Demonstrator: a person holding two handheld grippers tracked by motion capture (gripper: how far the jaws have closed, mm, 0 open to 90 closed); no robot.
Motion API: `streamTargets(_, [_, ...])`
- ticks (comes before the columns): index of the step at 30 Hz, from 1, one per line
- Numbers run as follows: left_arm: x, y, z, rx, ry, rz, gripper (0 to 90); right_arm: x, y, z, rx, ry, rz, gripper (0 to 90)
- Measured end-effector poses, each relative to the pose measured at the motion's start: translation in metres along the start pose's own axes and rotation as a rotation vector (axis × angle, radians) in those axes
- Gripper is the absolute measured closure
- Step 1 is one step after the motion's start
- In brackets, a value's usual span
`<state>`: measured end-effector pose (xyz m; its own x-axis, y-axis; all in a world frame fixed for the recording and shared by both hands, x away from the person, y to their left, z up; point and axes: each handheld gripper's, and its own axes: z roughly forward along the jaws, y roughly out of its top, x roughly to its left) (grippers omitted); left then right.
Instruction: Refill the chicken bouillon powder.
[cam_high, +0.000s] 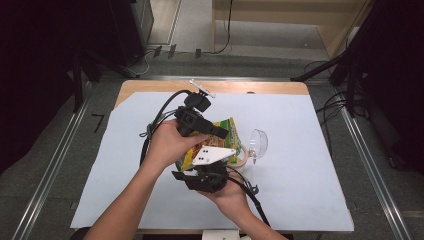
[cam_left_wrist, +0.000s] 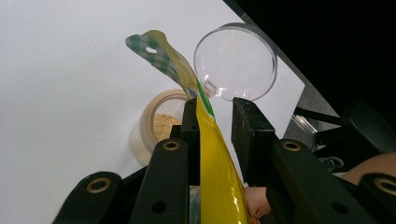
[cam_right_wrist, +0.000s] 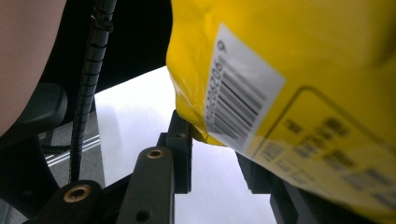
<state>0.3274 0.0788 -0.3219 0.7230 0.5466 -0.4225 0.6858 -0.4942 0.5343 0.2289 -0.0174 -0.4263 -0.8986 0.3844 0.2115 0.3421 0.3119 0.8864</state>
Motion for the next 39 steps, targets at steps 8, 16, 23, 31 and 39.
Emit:
streamTargets(8, [-0.0007, 0.0009, -0.0022, -0.004, 0.002, 0.003, 73.8, 0.0006, 0.0015, -0.0004, -0.006, 0.007, 0.007, 69.7])
streamTargets(16, [-0.0048, 0.0011, -0.0014, 0.001, 0.020, 0.020, 73.8, 0.0017, 0.0012, -0.0008, -0.010, 0.006, 0.013, 69.7])
streamTargets(23, [-0.0041, 0.0007, -0.0009, 0.008, 0.015, 0.014, 74.0, 0.0029, 0.0000, 0.0001, -0.013, -0.002, 0.010, 69.6])
streamTargets(31, [-0.0050, 0.0008, -0.0008, 0.004, 0.017, 0.021, 74.1, 0.0044, -0.0007, 0.0004, -0.020, -0.003, 0.003, 65.4])
streamTargets(39, [-0.0086, 0.0021, -0.0006, -0.009, 0.034, 0.023, 74.3, 0.0027, -0.0006, -0.0011, -0.032, -0.019, -0.003, 69.7])
